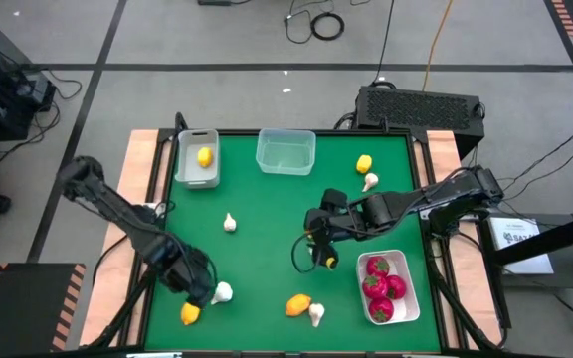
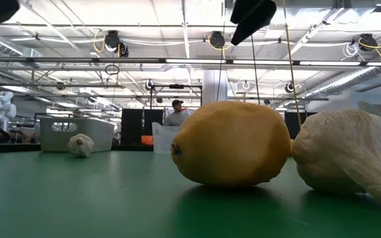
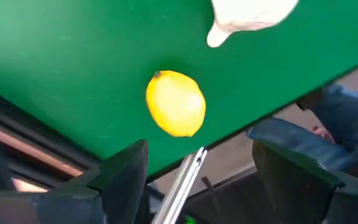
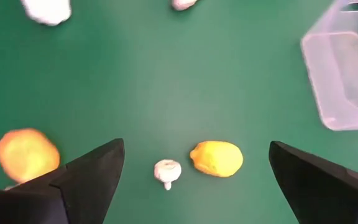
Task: Sort produce into baskets
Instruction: Put the yellow lemon into the gray bin
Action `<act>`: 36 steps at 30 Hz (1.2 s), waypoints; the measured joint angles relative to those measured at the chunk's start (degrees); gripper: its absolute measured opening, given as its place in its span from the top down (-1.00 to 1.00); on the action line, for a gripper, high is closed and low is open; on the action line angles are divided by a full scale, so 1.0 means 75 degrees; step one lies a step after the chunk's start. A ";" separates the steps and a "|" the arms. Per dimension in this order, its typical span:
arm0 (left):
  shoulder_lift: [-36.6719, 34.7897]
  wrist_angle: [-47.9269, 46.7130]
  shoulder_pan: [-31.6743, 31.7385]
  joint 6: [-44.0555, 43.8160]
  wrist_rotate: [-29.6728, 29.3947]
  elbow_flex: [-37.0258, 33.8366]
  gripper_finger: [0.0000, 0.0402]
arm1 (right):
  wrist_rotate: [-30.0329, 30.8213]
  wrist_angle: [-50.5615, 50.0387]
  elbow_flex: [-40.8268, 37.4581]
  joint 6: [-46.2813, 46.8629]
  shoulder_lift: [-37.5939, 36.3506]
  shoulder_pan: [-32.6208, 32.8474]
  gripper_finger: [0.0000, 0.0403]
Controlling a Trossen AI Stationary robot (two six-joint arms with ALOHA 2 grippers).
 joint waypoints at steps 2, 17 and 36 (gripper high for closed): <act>0.0350 0.0194 -0.0168 -0.0474 0.0011 0.0000 -0.45 | -0.0232 0.0000 0.0000 -0.0359 0.0000 0.0000 -0.93; 0.1844 0.0666 -0.0946 -0.1520 -0.0525 0.0000 -0.45 | -0.1067 0.0093 0.0000 -0.0876 0.0000 -0.0073 -0.93; 0.1881 0.1247 -0.1652 -0.1325 -0.0758 -0.0454 -0.45 | -0.1248 0.0183 0.0000 -0.0256 0.0000 -0.0396 -0.93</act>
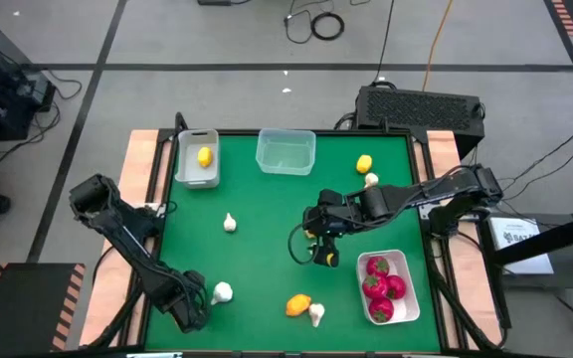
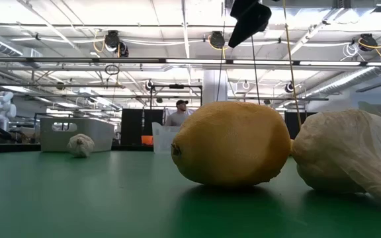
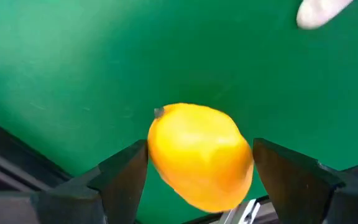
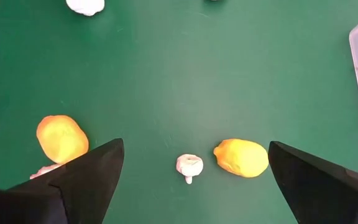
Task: Sort produce into baskets
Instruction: Put the yellow lemon into the gray bin
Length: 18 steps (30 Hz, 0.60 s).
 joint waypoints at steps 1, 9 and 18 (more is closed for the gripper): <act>0.0000 0.0131 -0.0032 0.0000 0.0000 -0.0068 -0.45 | 0.0000 0.0044 0.0000 0.0000 0.0000 -0.0003 -0.93; 0.0000 0.0139 -0.0064 0.0044 0.0009 -0.0147 -0.45 | 0.0029 0.0389 0.0000 0.0076 0.0000 -0.0009 -0.93; 0.0000 0.0116 -0.0064 0.0420 0.0006 -0.0257 -0.37 | 0.0037 0.0552 0.0000 0.0230 0.0000 -0.0021 -0.93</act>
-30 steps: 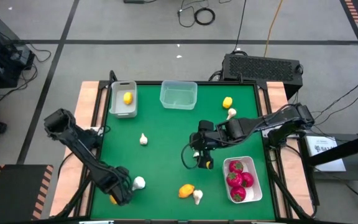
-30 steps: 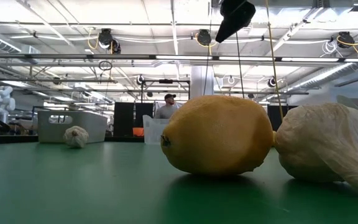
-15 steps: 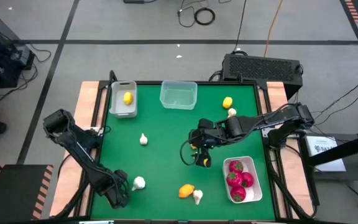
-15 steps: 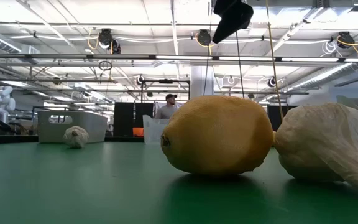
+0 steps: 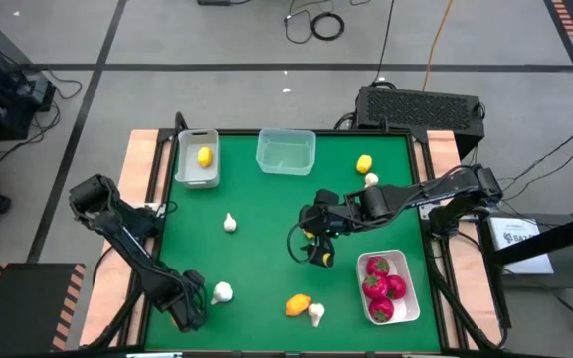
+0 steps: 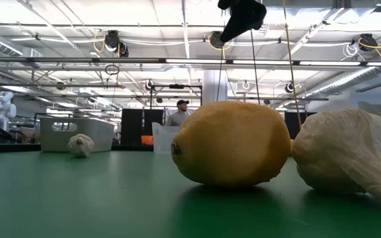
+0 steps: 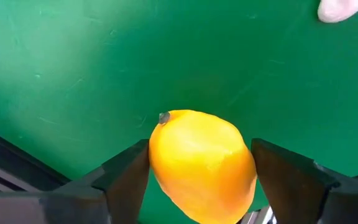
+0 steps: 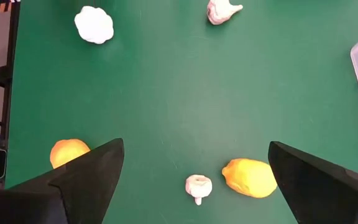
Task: Sort produce into baskets
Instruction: Put the yellow lemon into the gray bin
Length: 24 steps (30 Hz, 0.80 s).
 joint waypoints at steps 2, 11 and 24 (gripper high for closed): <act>-0.0008 -0.0009 0.0003 0.0008 0.0034 -0.0026 -0.29 | 0.0001 0.0000 0.0000 0.0023 0.0000 0.0000 -0.93; -0.0911 -0.0451 0.0430 0.0466 -0.0135 -0.0035 -0.16 | -0.0001 -0.0032 0.0000 0.0026 0.0000 -0.0036 -0.93; -0.4965 -0.3933 0.2446 0.1098 -0.4454 0.0452 -0.15 | -0.0002 -0.0031 0.0000 0.0361 0.0000 -0.0087 -0.93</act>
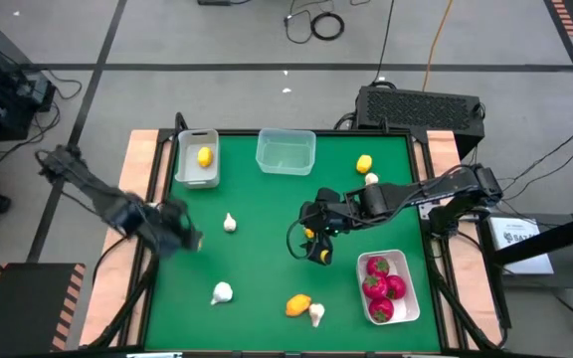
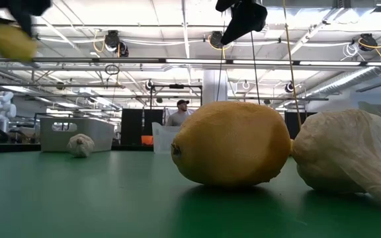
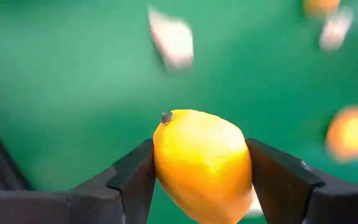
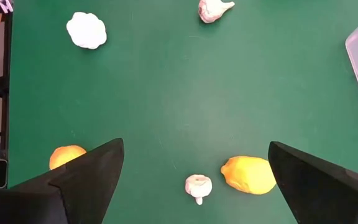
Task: Sort produce into baskets
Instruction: Put the yellow lemon into the gray bin
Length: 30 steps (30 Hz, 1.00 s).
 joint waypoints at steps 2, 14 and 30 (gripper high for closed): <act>-0.0486 -0.0378 0.0700 0.0511 -0.0682 0.0003 -0.15 | 0.0004 0.0042 0.0000 0.0088 0.0000 0.0000 -0.93; -0.0557 0.0397 0.6591 0.5795 -0.1433 0.0000 -0.15 | 0.0032 0.0591 0.0000 0.0901 0.0000 0.0003 -0.93; 0.2264 0.1785 1.0148 0.9920 0.0064 -0.0006 -0.22 | 0.0633 0.0352 0.0000 0.3214 0.0017 0.1258 -0.93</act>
